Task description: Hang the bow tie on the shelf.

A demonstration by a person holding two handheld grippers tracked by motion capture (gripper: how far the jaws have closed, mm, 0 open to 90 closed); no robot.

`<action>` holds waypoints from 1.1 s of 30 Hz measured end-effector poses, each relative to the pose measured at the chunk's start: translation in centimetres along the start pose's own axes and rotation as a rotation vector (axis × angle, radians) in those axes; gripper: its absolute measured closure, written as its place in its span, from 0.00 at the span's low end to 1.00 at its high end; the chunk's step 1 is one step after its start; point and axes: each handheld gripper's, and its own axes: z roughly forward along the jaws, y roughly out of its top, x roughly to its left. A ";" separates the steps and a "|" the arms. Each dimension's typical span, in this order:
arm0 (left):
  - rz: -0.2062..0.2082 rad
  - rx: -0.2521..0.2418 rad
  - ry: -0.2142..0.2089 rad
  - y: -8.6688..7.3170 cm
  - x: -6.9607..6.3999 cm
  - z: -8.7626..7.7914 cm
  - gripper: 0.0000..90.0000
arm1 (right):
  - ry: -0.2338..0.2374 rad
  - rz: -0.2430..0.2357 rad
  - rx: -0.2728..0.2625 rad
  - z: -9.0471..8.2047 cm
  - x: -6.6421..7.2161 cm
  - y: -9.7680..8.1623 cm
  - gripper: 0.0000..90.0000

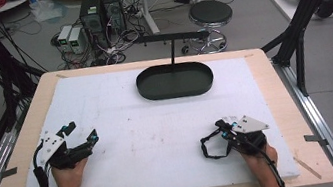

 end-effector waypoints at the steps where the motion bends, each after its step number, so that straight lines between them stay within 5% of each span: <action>1: 0.001 -0.002 0.000 0.0 0.0 0.0 0.19 | -0.013 0.006 -0.008 0.0 0.0 0.1 0.83; 7: 0.003 -0.003 -0.007 0.0 -0.2 0.0 0.19 | -0.074 0.029 -0.034 0.6 -0.5 1.2 0.83; 33: 0.001 -0.004 -0.034 -0.1 -0.2 0.2 0.19 | -0.173 0.112 -0.090 4.5 -4.4 6.3 0.83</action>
